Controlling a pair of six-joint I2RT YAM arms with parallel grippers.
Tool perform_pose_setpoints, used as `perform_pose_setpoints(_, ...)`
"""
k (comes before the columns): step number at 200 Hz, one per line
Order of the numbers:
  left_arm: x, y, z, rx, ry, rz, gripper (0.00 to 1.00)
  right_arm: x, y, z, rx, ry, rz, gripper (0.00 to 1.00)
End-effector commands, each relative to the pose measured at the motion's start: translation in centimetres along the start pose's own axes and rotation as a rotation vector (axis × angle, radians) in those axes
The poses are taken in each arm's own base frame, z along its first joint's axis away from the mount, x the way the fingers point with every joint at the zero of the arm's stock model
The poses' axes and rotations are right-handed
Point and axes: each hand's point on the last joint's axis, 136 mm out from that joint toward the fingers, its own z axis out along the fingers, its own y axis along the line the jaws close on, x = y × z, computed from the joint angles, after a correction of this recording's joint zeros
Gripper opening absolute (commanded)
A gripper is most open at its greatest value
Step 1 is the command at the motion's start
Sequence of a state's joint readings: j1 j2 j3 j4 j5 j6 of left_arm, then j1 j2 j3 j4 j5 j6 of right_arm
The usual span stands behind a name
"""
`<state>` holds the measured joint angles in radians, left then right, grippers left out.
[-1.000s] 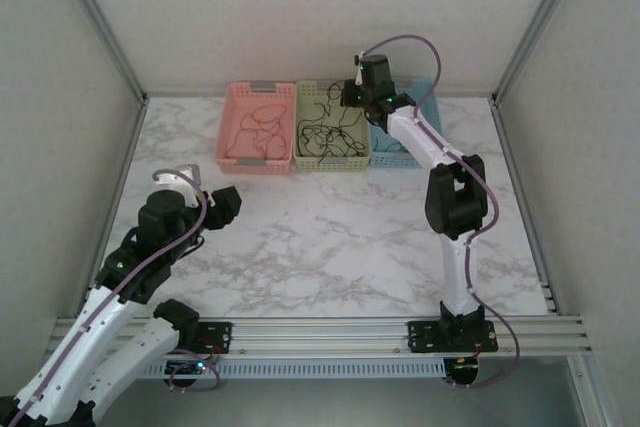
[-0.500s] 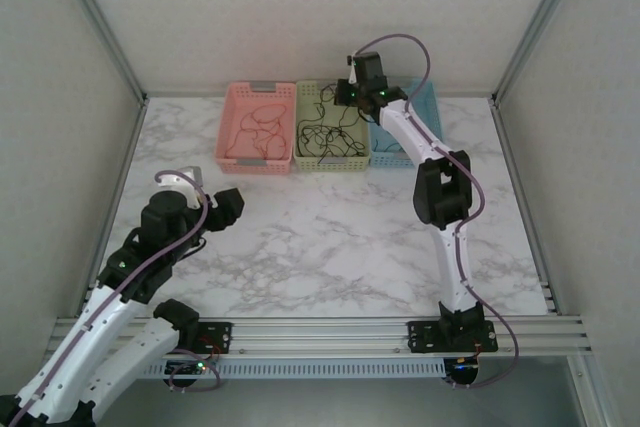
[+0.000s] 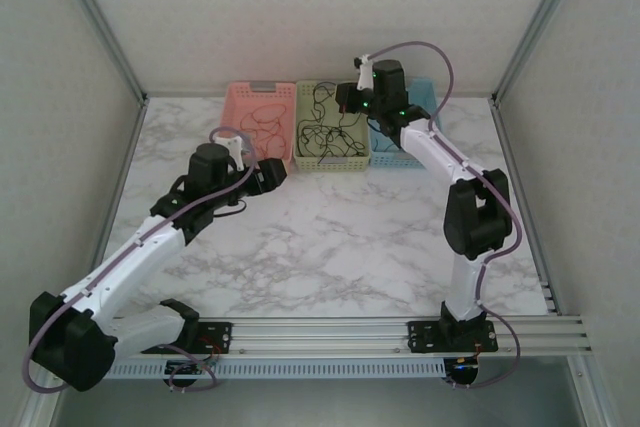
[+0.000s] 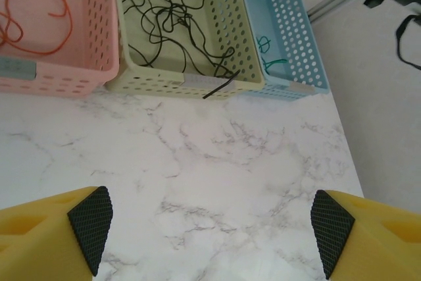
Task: Untangle the cables
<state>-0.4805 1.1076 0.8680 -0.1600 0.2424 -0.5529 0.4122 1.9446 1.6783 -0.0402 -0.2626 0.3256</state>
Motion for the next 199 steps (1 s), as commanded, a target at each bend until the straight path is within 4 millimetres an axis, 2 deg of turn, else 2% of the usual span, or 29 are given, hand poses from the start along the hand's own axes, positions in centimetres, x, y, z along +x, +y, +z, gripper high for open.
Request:
perform_pose_setpoints(1,-1.2,-1.2,-1.3,0.031,-0.049,0.035,0.82,0.3,-1.1,1.9,0.038,0.016,0.000,0.00)
perform_pose_setpoints(21,-1.0,0.0,-2.3,-0.030,-0.063,0.060,0.83,0.8,-1.9,3.4,0.061,0.051,0.011,0.00)
perform_pose_setpoints(27,-0.9,0.4,-2.7,-0.049,-0.065,0.068,0.84,0.7,-2.2,3.8,0.070,0.057,0.014,0.10)
perform_pose_setpoints(40,-0.9,1.4,-3.4,-0.102,-0.083,0.084,0.86,0.9,-2.9,4.4,0.099,0.070,0.019,0.38)
perform_pose_setpoints(48,-1.1,2.2,-3.9,-0.152,-0.102,0.084,0.90,0.8,-3.3,4.6,0.123,0.069,0.020,0.46)
perform_pose_setpoints(70,-1.9,4.8,-5.5,-0.278,-0.187,0.060,0.99,-0.2,-3.6,4.0,0.163,0.041,-0.008,0.56)
perform_pose_setpoints(91,-2.6,6.3,-6.5,-0.352,-0.262,0.052,1.00,-0.9,-3.5,2.4,0.196,0.030,-0.064,0.58)
perform_pose_setpoints(106,-3.1,7.7,-7.1,-0.424,-0.317,0.074,1.00,-1.4,-3.0,0.2,0.207,0.006,-0.098,0.58)
perform_pose_setpoints(128,-4.2,9.8,-7.9,-0.534,-0.430,0.121,1.00,-1.7,-2.0,-5.0,0.223,-0.073,-0.134,0.58)
perform_pose_setpoints(143,-5.1,11.1,-8.8,-0.605,-0.538,0.157,0.99,0.0,-2.4,-8.8,0.270,-0.099,-0.158,0.58)
perform_pose_setpoints(160,-5.4,12.3,-9.3,-0.672,-0.617,0.223,0.99,2.4,-4.2,-13.2,0.386,-0.123,-0.169,0.59)
perform_pose_setpoints(182,-5.1,14.4,-9.6,-0.807,-0.629,0.307,0.99,6.1,-6.8,-18.4,0.530,-0.153,-0.182,0.61)
perform_pose_setpoints(199,-4.2,15.4,-8.9,-0.844,-0.580,0.380,0.99,8.9,-8.7,-21.3,0.614,-0.145,-0.215,0.63)
